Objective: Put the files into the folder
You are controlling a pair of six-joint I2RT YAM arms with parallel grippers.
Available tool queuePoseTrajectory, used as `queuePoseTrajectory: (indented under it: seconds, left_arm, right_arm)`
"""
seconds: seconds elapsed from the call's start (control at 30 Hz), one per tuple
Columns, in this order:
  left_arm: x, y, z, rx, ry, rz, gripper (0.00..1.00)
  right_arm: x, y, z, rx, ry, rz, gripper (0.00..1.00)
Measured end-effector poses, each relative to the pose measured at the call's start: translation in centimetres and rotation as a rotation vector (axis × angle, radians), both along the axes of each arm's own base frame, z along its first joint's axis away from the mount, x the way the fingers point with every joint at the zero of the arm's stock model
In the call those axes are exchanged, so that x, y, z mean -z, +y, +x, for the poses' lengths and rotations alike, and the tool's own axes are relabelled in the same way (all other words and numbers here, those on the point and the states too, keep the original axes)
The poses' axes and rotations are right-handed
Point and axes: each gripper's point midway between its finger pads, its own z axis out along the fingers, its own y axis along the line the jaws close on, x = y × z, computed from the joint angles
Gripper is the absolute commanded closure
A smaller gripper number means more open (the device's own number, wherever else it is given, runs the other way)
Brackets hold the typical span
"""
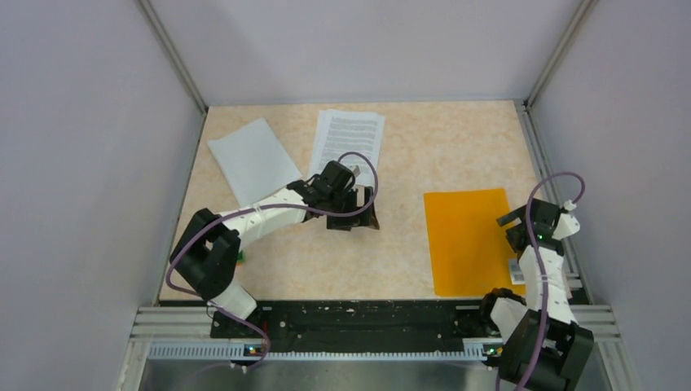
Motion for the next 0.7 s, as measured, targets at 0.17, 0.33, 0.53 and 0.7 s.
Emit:
queuePoseTrajectory:
  seconds: [0.17, 0.33, 0.53, 0.7]
  left_arm:
    - [-0.3, -0.4, 0.0, 0.012, -0.011, -0.025, 0.02]
    - [0.1, -0.2, -0.2, 0.012, -0.006, -0.021, 0.02]
    - [0.5, -0.1, -0.3, 0.012, -0.007, -0.023, 0.02]
    - [0.7, -0.1, -0.3, 0.009, -0.008, -0.026, 0.02]
  right_arm:
    - [0.3, -0.7, 0.5, 0.011, -0.052, 0.019, 0.01]
    - [0.9, -0.3, 1.0, -0.020, -0.061, 0.047, 0.01]
    - [1.2, 0.0, 0.9, -0.040, -0.057, 0.055, 0.01]
    - [1.5, 1.8, 1.5, -0.112, -0.091, 0.128, 0.01]
